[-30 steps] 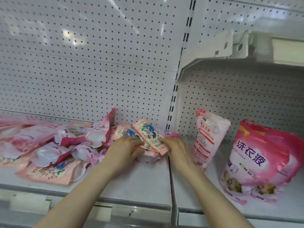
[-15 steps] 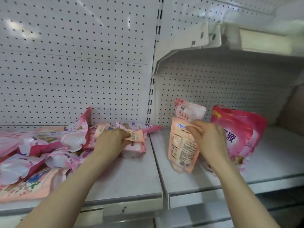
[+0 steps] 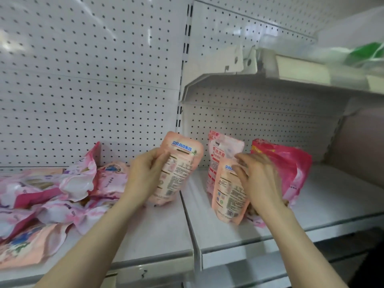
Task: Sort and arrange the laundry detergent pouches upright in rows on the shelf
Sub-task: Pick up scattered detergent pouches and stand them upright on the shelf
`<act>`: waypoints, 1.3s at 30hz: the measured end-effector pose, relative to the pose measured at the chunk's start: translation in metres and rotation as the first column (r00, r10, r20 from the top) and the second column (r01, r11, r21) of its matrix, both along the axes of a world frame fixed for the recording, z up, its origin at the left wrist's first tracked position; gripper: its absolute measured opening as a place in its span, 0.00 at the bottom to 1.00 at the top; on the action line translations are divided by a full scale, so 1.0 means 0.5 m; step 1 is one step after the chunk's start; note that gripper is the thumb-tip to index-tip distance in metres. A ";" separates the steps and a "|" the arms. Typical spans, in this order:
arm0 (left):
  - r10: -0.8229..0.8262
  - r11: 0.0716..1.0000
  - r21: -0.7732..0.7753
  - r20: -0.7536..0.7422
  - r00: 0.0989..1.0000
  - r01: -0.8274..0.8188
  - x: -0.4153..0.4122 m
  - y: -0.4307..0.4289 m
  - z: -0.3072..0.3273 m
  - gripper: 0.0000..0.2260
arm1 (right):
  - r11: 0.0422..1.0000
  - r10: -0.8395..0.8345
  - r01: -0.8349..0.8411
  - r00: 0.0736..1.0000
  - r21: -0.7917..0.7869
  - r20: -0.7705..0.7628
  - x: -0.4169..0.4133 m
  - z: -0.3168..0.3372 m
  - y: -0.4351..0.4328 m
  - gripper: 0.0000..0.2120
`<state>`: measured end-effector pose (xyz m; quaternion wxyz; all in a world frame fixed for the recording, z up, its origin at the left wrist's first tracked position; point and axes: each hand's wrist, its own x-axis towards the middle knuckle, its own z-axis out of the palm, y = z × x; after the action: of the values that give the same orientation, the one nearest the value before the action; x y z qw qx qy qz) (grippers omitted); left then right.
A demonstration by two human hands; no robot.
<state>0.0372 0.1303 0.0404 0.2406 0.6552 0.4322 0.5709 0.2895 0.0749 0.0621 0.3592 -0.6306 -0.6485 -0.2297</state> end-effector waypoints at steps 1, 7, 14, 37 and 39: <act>-0.032 0.999 -0.037 0.034 0.999 0.033 0.005 -0.001 0.000 0.15 | 0.996 0.082 -0.081 0.997 0.047 -0.012 -0.010 0.010 0.001 0.13; -0.104 0.983 -0.134 0.138 0.985 0.123 0.044 -0.016 0.008 0.10 | 0.853 0.421 -0.499 0.831 -0.154 -0.363 -0.088 0.075 0.040 0.11; 0.031 0.999 -0.038 -0.078 0.997 -0.034 -0.027 -0.005 -0.025 0.10 | 0.929 0.284 -0.351 0.879 -0.119 -0.382 -0.076 0.064 0.095 0.04; 0.475 0.880 0.365 -0.682 0.556 -0.304 -0.218 -0.035 -0.059 0.18 | 0.868 0.437 -0.360 0.881 -0.342 0.181 -0.228 -0.103 0.127 0.25; 0.458 0.887 0.340 -0.738 0.496 -0.313 -0.257 -0.027 -0.047 0.22 | 0.822 0.448 -0.348 0.884 -0.451 0.136 -0.252 -0.116 0.141 0.29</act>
<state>-0.0913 0.1168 0.0169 -0.1677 0.7433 0.5810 0.2860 0.1635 0.1455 0.0040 0.1780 -0.5099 -0.8379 -0.0795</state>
